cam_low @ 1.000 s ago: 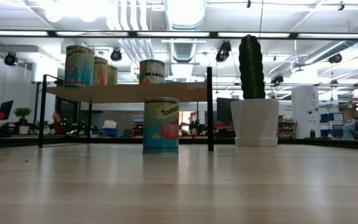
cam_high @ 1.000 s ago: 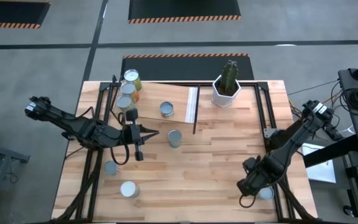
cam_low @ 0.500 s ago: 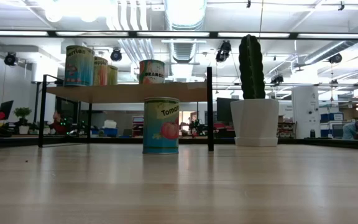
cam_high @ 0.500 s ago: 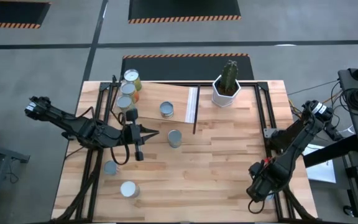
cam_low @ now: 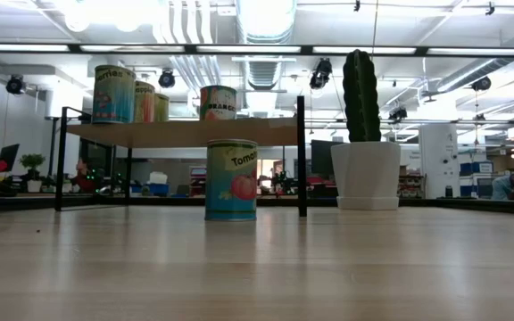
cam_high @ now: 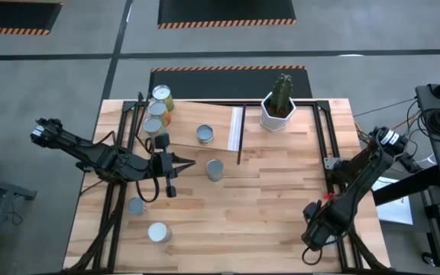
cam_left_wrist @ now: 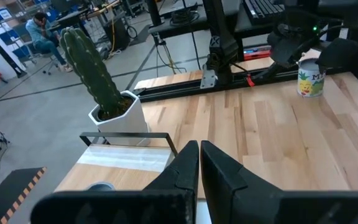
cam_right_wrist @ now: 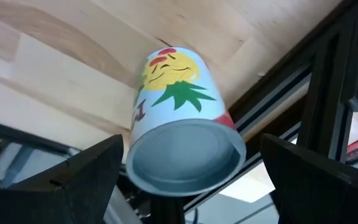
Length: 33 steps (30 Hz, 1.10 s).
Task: Pick and place cans onto a shelf
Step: Put the canned mixed fruits on the shelf
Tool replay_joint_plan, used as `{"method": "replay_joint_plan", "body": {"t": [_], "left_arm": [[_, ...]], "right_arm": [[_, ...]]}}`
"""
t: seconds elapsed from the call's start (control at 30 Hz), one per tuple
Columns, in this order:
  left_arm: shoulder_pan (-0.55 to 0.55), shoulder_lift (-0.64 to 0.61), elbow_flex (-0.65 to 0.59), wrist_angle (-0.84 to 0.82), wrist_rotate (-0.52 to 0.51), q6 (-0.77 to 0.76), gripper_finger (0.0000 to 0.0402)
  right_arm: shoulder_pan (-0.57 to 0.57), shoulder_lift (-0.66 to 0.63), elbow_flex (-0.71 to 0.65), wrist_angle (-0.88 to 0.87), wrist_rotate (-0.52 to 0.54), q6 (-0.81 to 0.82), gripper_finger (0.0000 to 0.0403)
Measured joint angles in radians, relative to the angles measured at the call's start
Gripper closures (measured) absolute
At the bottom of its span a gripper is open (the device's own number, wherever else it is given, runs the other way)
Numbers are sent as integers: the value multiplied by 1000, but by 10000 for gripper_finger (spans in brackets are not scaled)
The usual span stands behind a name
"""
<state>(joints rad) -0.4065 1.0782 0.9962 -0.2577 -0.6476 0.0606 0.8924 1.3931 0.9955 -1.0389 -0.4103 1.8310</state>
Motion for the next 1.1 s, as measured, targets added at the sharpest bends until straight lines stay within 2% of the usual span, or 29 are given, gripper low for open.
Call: {"method": "replay_joint_plan", "body": {"t": [0.23, 0.53, 0.7, 0.87, 1.1], "left_arm": [[0, 0, 0, 0, 0, 0, 402], [0, 0, -2, 3, 0, 8, 402], [0, -1, -27, 31, 1, 17, 402], [-1, -33, -94, 133, 2, 57, 402], [-1, -117, -165, 211, 1, 84, 402]], "right_arm": [[0, 61, 0, 2, -11, -40, 41], [0, 53, 0, 6, -19, -51, 124], [-8, 29, 27, -4, 9, -44, 127], [-30, 17, 99, -24, 168, -52, 109], [-118, 17, 287, -153, 396, -188, 118]]}}
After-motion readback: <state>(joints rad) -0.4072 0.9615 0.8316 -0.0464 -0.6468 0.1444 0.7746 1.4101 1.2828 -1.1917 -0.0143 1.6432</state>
